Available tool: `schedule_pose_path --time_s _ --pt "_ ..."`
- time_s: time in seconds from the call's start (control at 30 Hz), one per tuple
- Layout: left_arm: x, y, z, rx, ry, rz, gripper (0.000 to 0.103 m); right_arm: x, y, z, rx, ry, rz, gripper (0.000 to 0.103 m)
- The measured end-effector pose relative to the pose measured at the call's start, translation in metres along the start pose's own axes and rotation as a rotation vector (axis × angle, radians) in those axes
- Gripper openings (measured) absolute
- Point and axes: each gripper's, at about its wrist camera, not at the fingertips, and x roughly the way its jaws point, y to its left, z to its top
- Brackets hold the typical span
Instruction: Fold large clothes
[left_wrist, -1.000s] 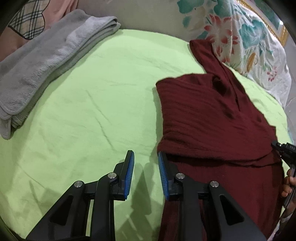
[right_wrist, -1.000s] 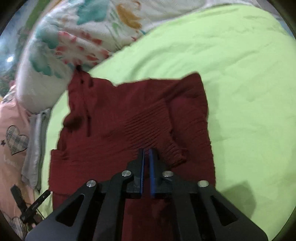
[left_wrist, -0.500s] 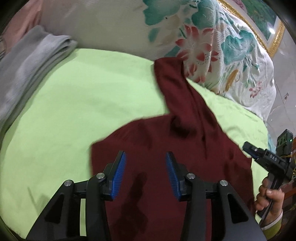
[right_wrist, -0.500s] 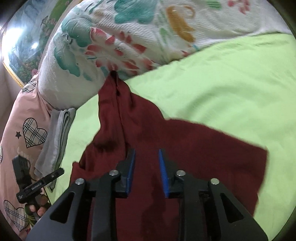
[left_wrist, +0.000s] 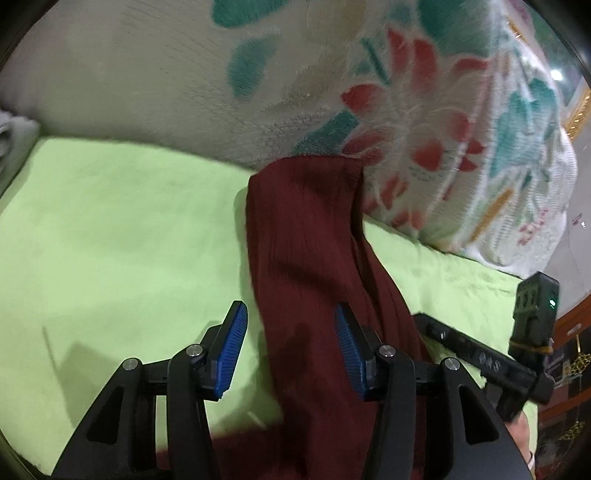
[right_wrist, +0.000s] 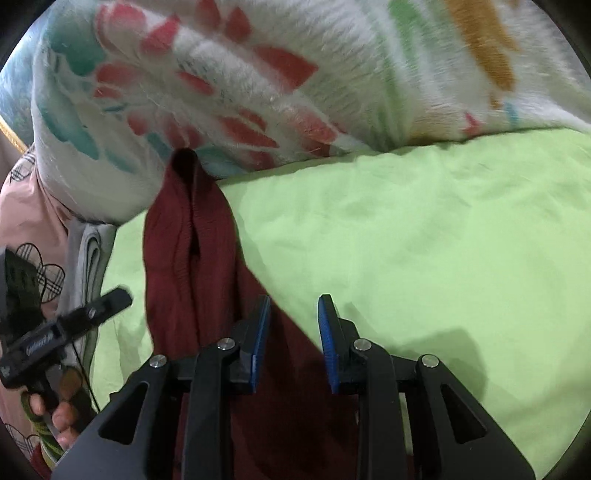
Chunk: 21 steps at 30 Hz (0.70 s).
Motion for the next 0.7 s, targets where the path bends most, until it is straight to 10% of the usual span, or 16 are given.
schedule_pose_path --time_s 0.2,0.37,0.47,0.7 --pt "0.043 -0.002 0.017 0.015 0.034 0.005 0.047 0.020 0.011 0.009 -0.042 0.007 0.065 0.030" --pt "0.049 0.003 0.015 -0.005 0.024 -0.070 0.013 0.029 0.015 0.009 -0.048 0.001 0.073 0.035" --pt "0.042 0.004 0.013 0.000 0.016 -0.072 0.010 0.027 0.013 0.011 -0.017 0.004 0.104 0.000" --pt "0.021 0.014 0.013 -0.023 -0.026 -0.116 0.007 0.017 0.015 0.021 0.006 -0.032 0.153 0.009"
